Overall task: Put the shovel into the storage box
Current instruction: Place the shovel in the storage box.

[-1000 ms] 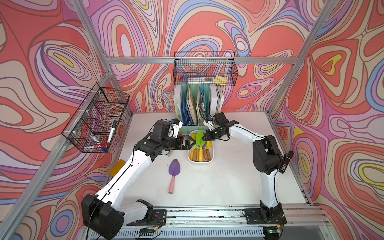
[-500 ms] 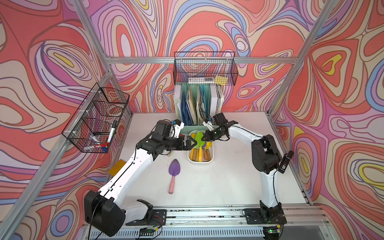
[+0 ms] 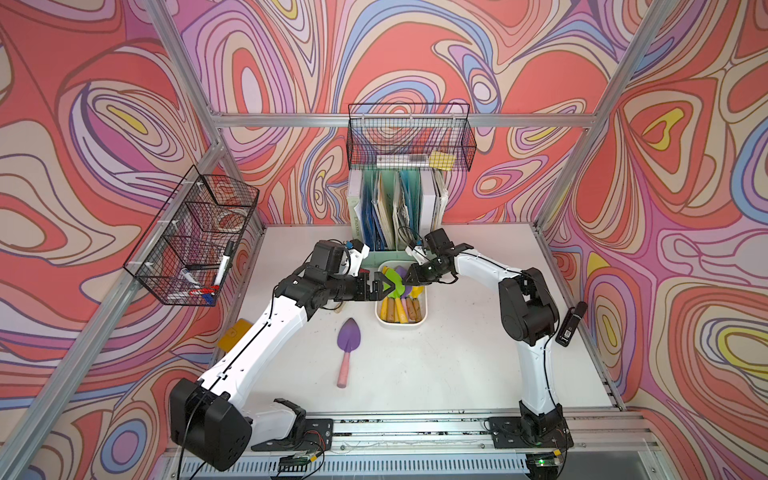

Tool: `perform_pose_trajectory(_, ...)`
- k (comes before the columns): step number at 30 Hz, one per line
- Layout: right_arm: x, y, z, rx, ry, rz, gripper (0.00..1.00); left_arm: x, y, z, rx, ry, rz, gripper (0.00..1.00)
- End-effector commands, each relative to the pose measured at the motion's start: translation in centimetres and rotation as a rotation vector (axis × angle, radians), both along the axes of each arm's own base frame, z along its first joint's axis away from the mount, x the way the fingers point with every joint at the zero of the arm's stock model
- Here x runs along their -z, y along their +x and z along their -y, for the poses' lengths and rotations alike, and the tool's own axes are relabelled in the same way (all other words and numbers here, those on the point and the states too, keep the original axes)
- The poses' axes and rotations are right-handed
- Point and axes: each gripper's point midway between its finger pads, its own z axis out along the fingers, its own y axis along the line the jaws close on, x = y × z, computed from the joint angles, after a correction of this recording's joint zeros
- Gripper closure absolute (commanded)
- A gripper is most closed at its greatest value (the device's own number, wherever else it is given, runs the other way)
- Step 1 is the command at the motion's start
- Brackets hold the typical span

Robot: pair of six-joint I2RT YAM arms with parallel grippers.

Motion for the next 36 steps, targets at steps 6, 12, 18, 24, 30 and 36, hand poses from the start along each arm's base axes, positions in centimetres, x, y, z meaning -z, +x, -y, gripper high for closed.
perform_pose_trajectory(6, -0.7, -0.1, 0.9, 0.014, -0.03, 0.026, 0.74, 2.5, -0.4, -2.0, -0.087, 0.106, -0.117, 0.01)
perform_pose_trajectory(12, -2.9, -0.4, 1.5, 0.029, -0.038, 0.063, 0.73, 6.7, -2.9, -4.4, -0.175, 0.239, -0.321, 0.01)
perform_pose_trajectory(18, -5.4, -1.1, 2.0, 0.05, -0.029, 0.098, 0.73, 10.0, -6.1, -6.8, -0.249, 0.364, -0.457, 0.01)
perform_pose_trajectory(24, -7.5, -2.2, 2.6, 0.07, -0.015, 0.12, 0.73, 13.8, -9.6, -8.0, -0.251, 0.492, -0.595, 0.01)
perform_pose_trajectory(30, -9.1, -3.8, 3.4, 0.084, -0.009, 0.142, 0.72, 17.2, -12.7, -9.0, -0.269, 0.596, -0.682, 0.01)
perform_pose_trajectory(36, -10.3, -5.4, 4.1, 0.094, 0.006, 0.162, 0.72, 19.4, -14.2, -10.0, -0.298, 0.641, -0.731, 0.01)
